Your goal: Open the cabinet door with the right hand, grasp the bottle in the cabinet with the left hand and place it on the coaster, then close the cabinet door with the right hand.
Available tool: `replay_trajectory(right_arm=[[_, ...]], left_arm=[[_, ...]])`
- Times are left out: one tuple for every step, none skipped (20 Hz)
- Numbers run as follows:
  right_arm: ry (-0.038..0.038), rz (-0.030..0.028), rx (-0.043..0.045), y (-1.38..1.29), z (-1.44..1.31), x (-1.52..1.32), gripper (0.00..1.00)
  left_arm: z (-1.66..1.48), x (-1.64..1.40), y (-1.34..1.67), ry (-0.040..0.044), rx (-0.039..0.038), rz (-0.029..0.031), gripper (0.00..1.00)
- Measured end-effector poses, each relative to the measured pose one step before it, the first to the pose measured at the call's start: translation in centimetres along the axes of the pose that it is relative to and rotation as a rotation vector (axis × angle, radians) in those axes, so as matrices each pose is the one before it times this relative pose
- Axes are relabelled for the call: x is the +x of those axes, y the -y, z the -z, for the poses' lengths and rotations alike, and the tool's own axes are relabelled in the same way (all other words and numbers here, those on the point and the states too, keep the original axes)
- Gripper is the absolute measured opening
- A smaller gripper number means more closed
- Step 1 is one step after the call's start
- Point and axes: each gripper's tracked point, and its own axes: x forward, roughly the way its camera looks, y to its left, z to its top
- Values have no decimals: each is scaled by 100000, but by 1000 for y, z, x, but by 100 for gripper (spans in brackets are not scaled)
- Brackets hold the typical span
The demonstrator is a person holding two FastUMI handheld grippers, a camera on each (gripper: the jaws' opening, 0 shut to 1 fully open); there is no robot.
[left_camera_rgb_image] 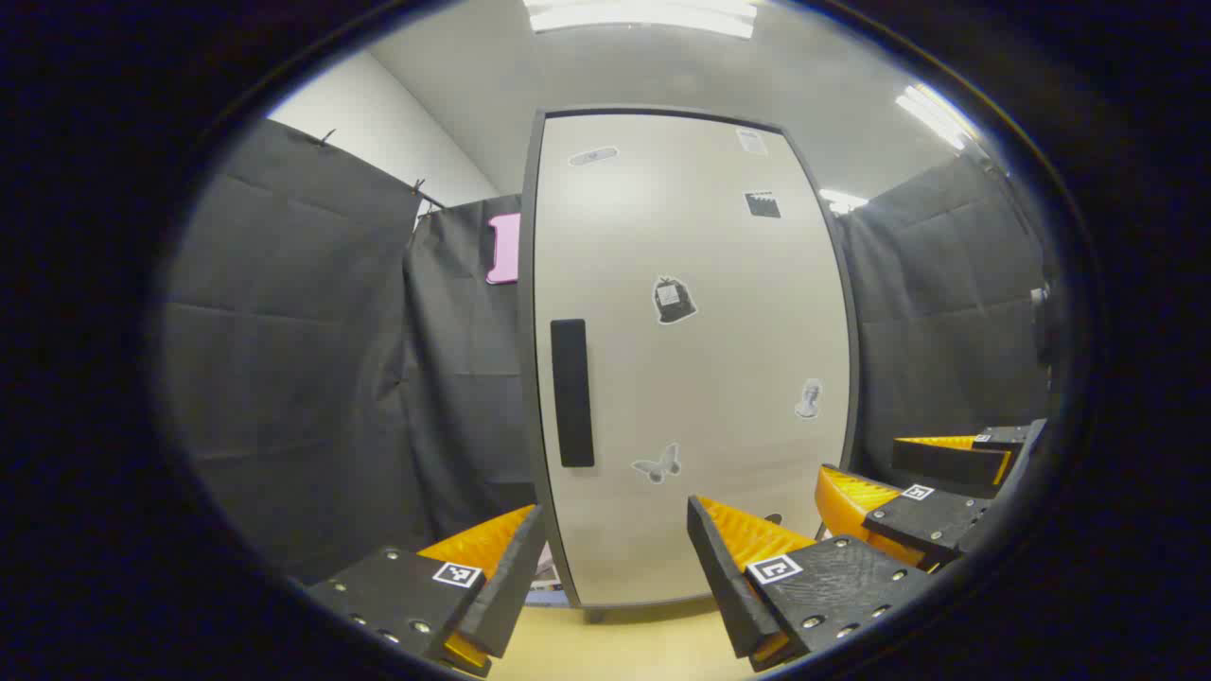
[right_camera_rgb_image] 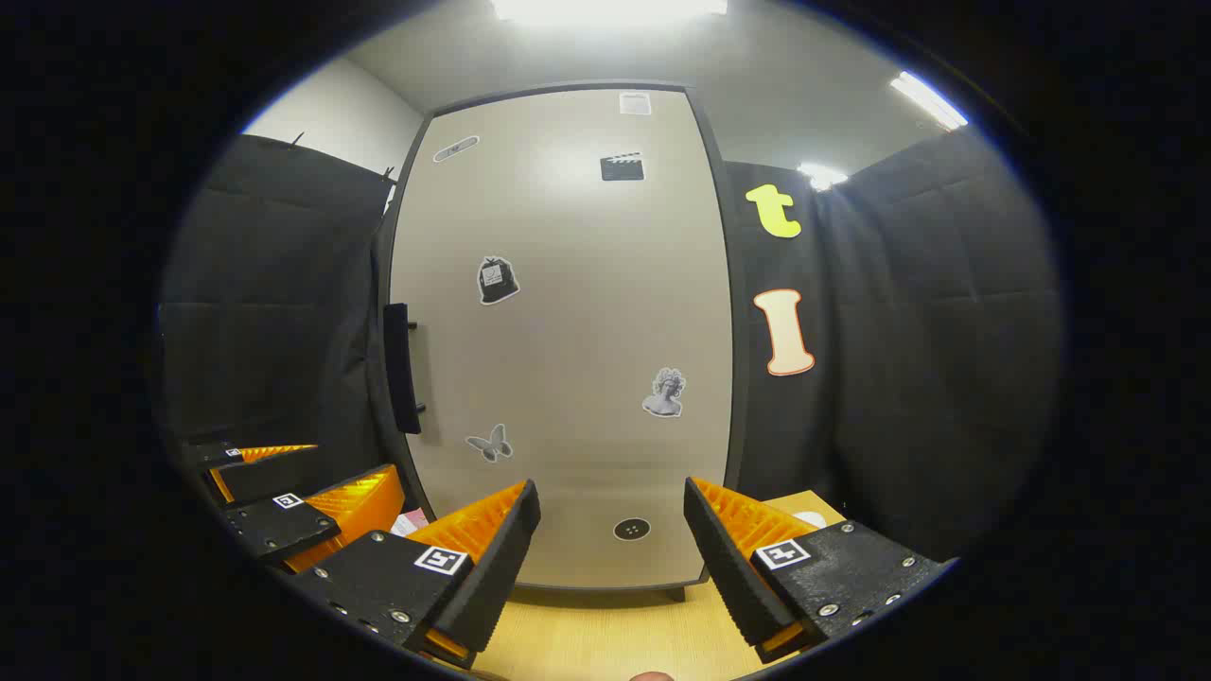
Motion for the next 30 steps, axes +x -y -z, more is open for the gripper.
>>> replay_trajectory(right_arm=[[-65,161,-51,52,54,83,95],[91,256,30,36,-5,4,95],[-102,156,70,60,63,42,95],[-237,152,155,41,5,9,95],[-284,426,-121,90,85,38,95],[-45,67,-115,2,-16,40,95],[247,52,63,-6,-15,214,95],[305,9,75,43,-118,118,95],[254,60,28,12,8,-83,95],[297,24,86,-32,-92,-88,95],[372,26,208,40,-92,4,95],[245,-122,221,-25,-124,68,95],[276,-117,113,79,-48,3,95],[430,-136,-24,-14,-108,-16,95],[331,-59,-167,40,-40,18,95],[454,-78,-251,-5,-96,11,95],[224,-2,-401,35,5,23,90],[104,0,-248,12,-34,10,90],[22,-260,-3,-44,81,20,95],[-107,35,49,40,-9,-2,95],[46,21,48,15,26,15,95],[-1,196,-10,50,-19,34,95],[-77,236,37,17,54,-28,95],[-221,183,13,22,-28,-34,95],[-81,-32,129,-5,36,27,95],[103,47,84,18,-78,15,95],[135,95,-3,34,11,-40,95],[278,-142,-21,-36,-99,19,95],[235,-70,-139,29,1,46,95],[125,-55,-218,2,-49,20,95]], left_arm=[[300,298,-199,-729,183,-625,86],[83,236,-25,-364,-81,-246,86],[107,110,53,-162,-277,-144,86],[132,128,-68,-391,-35,-309,86],[92,100,-97,-138,13,-537,86],[46,187,-46,-26,97,-269,86],[4,37,-40,290,-203,-304,86],[-93,41,-9,312,-402,-33,86],[15,47,-61,266,-289,-137,85],[-54,-20,20,301,-381,240,86],[68,-36,-99,236,-184,-164,86],[-120,62,-87,425,-54,-356,86],[32,-5,34,193,-115,196,86],[-142,-61,-42,218,-105,-44,86],[44,10,-97,13,94,-81,86],[-18,31,-10,-5,121,28,86],[79,79,76,-193,-72,289,86],[114,-25,109,-466,-118,421,86],[78,-81,29,-148,-270,81,86],[-87,-1,-79,12,-181,-91,86],[-37,-41,-31,287,106,-102,86],[-147,26,-48,505,161,-61,86],[-85,-39,-2,535,323,10,86],[-233,-46,-31,489,496,-255,86],[-74,-101,-41,429,210,-162,86],[-210,-5,31,458,-161,162,86],[20,-39,12,95,12,-38,86],[-126,-103,-28,345,45,-92,86],[-60,29,100,173,63,78,86],[-60,-100,-29,60,215,-165,86]])
